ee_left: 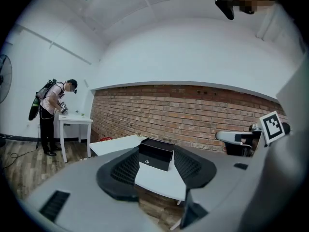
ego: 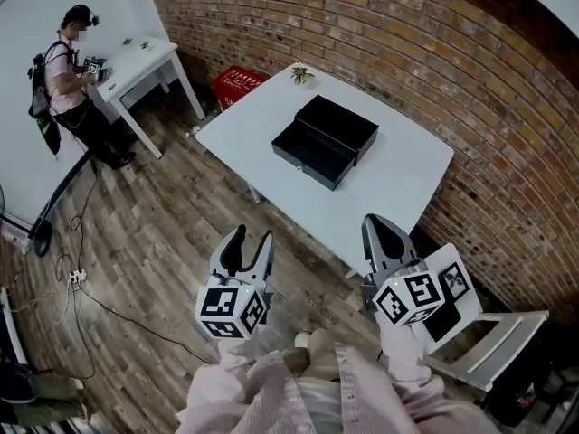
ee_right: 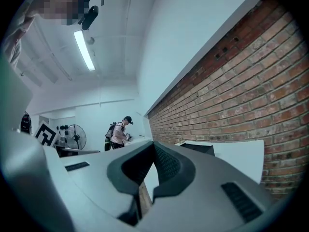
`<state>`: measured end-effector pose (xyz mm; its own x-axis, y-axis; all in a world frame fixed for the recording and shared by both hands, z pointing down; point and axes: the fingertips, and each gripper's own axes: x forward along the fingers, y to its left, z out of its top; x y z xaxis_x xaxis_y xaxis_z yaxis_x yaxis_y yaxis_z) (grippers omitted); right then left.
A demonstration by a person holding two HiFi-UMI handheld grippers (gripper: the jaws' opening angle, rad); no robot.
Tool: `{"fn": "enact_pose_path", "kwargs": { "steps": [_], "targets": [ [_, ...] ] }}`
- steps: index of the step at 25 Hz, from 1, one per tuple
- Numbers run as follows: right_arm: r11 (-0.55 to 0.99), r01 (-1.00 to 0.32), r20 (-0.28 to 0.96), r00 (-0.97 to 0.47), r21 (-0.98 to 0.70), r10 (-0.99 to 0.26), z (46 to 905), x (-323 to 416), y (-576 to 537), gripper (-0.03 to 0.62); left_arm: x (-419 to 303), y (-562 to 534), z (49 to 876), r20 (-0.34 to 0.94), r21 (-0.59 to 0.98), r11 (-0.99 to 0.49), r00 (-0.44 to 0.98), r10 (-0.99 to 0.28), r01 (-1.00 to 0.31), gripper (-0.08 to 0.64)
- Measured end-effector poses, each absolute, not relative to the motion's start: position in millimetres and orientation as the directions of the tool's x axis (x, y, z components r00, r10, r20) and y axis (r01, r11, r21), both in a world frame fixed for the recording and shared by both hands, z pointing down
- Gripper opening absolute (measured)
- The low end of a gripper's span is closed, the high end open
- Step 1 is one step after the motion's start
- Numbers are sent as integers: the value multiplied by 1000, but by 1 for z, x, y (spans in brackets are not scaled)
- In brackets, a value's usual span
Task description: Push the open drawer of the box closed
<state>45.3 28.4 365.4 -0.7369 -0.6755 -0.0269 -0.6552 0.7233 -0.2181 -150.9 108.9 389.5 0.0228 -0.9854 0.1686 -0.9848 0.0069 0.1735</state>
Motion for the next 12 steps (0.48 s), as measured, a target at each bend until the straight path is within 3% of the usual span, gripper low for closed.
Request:
{"fn": "enact_pose_path", "kwargs": {
  "steps": [12],
  "targets": [
    [695, -679, 26, -719, -235, -694, 391, 20, -19, 2, -170, 52, 421, 225, 212, -32, 80, -971, -977, 216]
  ]
}}
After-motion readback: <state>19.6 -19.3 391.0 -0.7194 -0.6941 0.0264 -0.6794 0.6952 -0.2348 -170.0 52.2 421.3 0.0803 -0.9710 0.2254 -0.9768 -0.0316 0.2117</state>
